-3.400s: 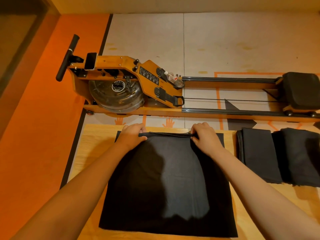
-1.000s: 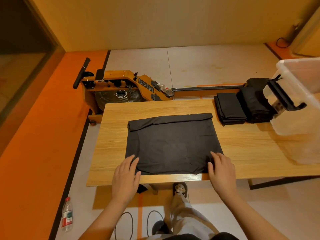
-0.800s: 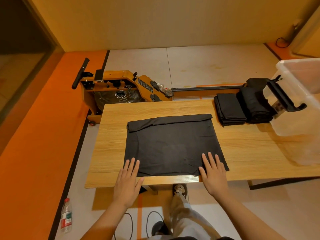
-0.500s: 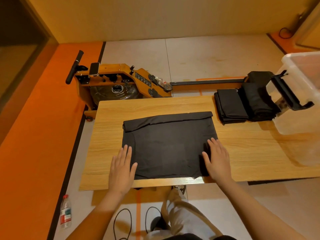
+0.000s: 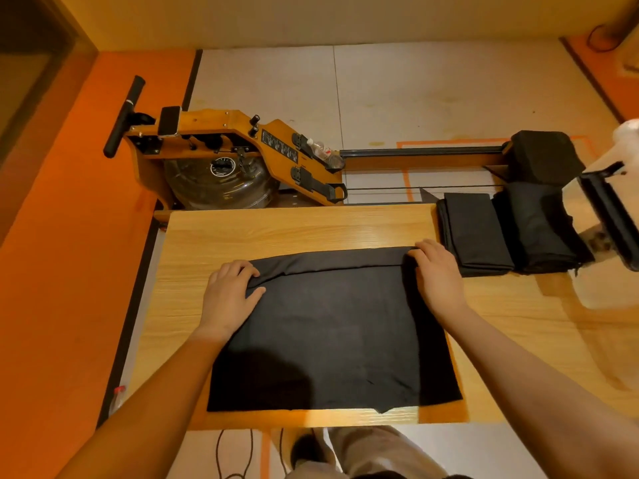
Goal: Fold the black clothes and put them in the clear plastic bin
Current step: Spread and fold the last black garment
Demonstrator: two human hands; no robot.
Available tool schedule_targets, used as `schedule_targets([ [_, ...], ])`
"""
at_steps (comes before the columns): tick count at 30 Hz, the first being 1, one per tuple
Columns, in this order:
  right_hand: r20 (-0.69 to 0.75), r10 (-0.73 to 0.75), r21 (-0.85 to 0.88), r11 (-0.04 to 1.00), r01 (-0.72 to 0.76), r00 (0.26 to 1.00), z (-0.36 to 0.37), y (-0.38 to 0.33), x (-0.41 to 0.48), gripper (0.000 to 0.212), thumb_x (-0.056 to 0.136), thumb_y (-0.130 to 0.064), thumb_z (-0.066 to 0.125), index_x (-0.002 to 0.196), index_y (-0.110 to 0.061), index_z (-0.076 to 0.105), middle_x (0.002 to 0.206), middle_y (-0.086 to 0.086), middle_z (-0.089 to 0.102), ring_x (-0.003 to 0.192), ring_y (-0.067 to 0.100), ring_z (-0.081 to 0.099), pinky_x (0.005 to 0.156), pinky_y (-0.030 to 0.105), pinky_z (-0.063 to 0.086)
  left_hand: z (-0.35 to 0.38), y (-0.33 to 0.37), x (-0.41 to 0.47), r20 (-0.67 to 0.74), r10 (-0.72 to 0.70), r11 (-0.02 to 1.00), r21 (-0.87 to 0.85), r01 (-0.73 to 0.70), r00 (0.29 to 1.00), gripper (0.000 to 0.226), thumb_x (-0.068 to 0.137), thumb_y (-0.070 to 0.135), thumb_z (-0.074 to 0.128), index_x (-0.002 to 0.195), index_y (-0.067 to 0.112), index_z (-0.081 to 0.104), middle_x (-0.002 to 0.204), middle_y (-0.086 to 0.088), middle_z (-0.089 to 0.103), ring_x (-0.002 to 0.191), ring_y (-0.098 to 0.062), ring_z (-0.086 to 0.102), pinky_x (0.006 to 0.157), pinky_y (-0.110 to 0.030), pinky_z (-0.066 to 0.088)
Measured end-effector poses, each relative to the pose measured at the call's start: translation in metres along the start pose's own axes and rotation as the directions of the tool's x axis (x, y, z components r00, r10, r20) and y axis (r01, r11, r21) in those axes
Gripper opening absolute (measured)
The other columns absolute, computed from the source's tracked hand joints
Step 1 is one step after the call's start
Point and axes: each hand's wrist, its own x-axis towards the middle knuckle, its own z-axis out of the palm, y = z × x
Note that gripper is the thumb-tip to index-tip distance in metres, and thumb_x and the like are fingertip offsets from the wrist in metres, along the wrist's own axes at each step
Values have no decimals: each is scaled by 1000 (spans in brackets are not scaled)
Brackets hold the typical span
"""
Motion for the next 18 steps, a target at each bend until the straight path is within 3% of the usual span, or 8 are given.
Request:
schedule_targets([
  [4, 60, -20, -11, 1000, 20, 998, 6, 12, 9, 30, 69, 11, 73, 97, 3, 68, 101, 21, 67, 98, 40, 62, 82, 44, 51, 5, -6, 6, -90, 58, 998, 41, -55, 994, 9, 89, 23, 62, 93, 15, 67, 96, 0, 62, 90, -26, 58, 84, -35, 32],
  [7, 82, 11, 34, 999, -13, 997, 6, 17, 20, 22, 76, 9, 67, 95, -3, 68, 97, 14, 67, 96, 35, 59, 78, 42, 46, -1, -8, 13, -77, 63, 997, 52, -59, 995, 27, 90, 31, 42, 86, 18, 65, 89, 3, 63, 83, -23, 59, 82, -33, 27],
  [9, 119, 93, 60, 993, -101, 988, -2, 15, 31, 17, 84, 1, 61, 97, -9, 67, 97, 9, 65, 95, 30, 58, 78, 40, 46, -11, -8, 21, -63, 33, 999, 22, -31, 997, 19, 91, 28, 46, 87, 20, 63, 87, 5, 64, 82, -21, 59, 86, -33, 27],
  [13, 178, 221, 144, 958, -247, 959, -11, 12, 63, 15, 94, -14, 51, 103, -10, 63, 94, 11, 64, 82, 28, 59, 64, 35, 46, -36, -6, 59, -42, 13, 999, -41, -15, 999, 9, 95, 21, 56, 86, 24, 58, 72, 10, 59, 73, -17, 57, 89, -36, 33],
  [15, 149, 305, 135, 936, -325, 941, -10, 13, 80, 20, 94, -12, 51, 111, -8, 61, 102, 16, 63, 90, 33, 59, 71, 40, 49, -41, -5, 83, -88, -37, 999, -21, 36, 995, 7, 95, 20, 55, 93, 20, 61, 77, 4, 62, 78, -23, 60, 88, -40, 36],
  [18, 31, 312, 98, 944, -314, 950, -9, 5, 85, 31, 91, -10, 56, 122, -4, 56, 120, 18, 58, 113, 35, 50, 90, 44, 43, -40, 4, 97, -217, -131, 990, 16, 137, 967, 23, 95, 17, 54, 115, 10, 60, 107, -9, 65, 104, -30, 57, 91, -43, 38],
])
